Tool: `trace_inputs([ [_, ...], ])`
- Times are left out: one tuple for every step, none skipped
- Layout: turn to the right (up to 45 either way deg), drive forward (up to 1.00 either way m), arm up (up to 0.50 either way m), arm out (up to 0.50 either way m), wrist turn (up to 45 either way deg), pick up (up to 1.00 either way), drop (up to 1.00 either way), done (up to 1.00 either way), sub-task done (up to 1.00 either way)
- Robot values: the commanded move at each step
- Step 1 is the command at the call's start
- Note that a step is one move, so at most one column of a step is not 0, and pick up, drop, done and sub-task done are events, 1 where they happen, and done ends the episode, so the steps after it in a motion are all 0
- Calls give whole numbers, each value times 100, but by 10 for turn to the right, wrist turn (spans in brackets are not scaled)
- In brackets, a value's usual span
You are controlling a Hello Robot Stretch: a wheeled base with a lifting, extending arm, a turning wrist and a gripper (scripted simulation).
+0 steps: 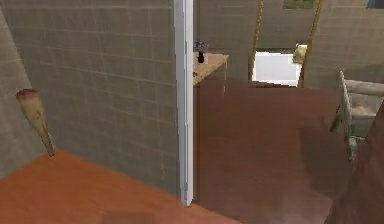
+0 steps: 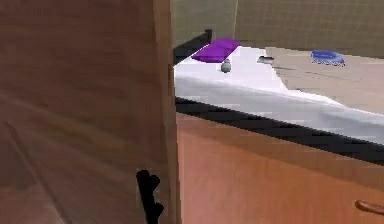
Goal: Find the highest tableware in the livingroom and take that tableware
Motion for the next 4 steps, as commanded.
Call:
trace_inputs([
  [210, 0, 0, 0, 0, 0, 0, 0, 0],
  [0, 100, 0, 0, 0, 0, 0, 0, 0],
  [120, 0, 0, 0, 0, 0, 0, 0, 0],
  [0, 20, 0, 0, 0, 0, 0, 0, 0],
])
